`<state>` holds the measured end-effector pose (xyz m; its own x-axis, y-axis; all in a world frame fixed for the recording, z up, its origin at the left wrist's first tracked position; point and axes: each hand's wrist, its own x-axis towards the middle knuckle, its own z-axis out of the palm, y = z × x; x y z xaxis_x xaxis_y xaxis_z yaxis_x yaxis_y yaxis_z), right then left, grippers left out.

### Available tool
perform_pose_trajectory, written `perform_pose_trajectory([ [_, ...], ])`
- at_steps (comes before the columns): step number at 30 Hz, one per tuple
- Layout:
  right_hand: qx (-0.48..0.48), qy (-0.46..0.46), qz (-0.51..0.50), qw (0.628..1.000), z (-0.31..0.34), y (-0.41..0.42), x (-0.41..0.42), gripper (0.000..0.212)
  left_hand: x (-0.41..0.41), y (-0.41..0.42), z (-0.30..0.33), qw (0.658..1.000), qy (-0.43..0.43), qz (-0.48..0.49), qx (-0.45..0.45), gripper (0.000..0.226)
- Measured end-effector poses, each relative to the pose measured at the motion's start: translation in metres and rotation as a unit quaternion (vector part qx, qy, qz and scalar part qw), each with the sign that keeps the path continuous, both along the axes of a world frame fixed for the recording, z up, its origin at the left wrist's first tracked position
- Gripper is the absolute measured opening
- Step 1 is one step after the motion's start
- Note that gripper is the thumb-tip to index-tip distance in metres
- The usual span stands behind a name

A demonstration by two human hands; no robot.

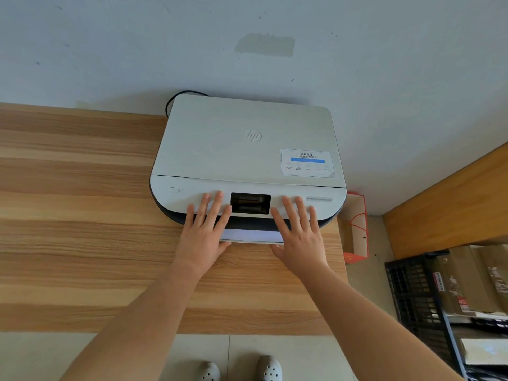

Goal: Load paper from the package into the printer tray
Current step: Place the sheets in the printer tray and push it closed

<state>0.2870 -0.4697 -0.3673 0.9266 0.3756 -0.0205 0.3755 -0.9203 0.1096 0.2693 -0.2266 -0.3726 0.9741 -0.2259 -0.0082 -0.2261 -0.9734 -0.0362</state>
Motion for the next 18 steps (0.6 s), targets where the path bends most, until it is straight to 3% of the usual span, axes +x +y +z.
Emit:
perform_pose_trajectory([
  [18,0.03,-0.062,-0.002,0.998,-0.015,0.002,0.006,0.085,0.004,-0.007,-0.012,1.0,-0.025,0.007,-0.005,0.085],
])
